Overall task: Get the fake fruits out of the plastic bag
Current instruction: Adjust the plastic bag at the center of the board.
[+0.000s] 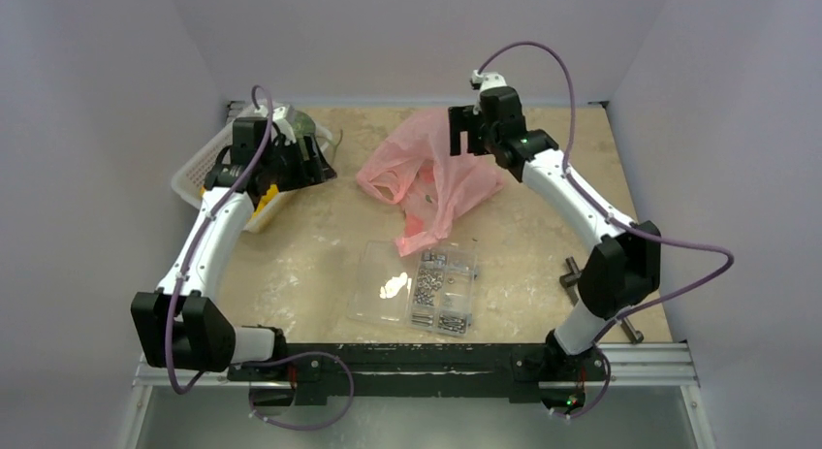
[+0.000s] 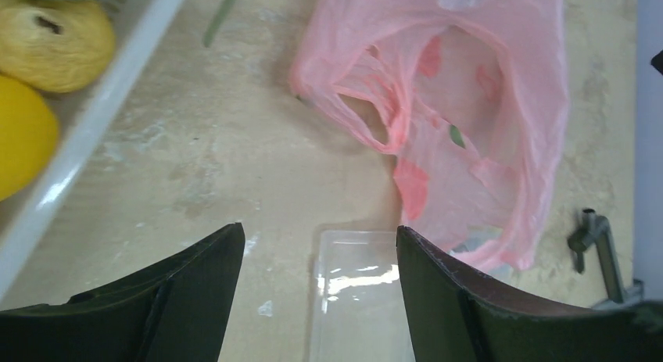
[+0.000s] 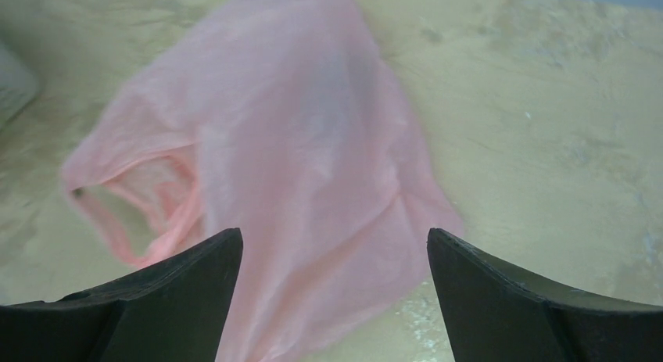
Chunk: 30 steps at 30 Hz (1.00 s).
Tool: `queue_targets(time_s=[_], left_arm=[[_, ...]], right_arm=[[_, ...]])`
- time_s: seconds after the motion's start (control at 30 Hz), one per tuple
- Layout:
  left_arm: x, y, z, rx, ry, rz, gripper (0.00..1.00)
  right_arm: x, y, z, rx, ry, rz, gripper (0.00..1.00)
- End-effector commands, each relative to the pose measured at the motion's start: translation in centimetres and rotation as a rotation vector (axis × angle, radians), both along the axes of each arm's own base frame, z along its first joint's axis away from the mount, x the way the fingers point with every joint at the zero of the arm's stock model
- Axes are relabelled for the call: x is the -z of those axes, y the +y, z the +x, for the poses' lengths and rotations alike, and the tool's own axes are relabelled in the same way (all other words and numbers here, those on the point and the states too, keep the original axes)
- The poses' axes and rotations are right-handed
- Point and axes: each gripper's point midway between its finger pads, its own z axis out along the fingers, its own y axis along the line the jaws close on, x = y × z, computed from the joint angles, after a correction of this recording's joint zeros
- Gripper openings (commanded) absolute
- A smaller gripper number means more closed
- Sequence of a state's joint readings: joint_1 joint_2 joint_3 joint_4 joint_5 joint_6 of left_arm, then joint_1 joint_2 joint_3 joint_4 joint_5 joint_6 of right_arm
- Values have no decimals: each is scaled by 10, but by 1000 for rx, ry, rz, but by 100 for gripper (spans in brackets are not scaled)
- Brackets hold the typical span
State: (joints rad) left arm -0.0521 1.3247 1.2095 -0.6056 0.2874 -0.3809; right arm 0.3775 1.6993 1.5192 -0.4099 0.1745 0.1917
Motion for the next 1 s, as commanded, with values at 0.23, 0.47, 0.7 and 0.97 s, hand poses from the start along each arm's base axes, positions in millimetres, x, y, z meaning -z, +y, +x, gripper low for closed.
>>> queue_targets(time_s=[0.23, 0.47, 0.7, 0.97], left_arm=[[-8, -91, -14, 206, -31, -299, 70], [15, -124, -29, 197, -42, -430, 67], [29, -140, -31, 192, -30, -501, 65], [36, -149, -32, 192, -34, -541, 63]], right_arm=[[9, 90, -69, -240, -36, -250, 93], [47, 61, -50, -41, -47, -530, 95], [61, 47, -30, 54, -108, -691, 91], [57, 65, -17, 24, -118, -667, 6]])
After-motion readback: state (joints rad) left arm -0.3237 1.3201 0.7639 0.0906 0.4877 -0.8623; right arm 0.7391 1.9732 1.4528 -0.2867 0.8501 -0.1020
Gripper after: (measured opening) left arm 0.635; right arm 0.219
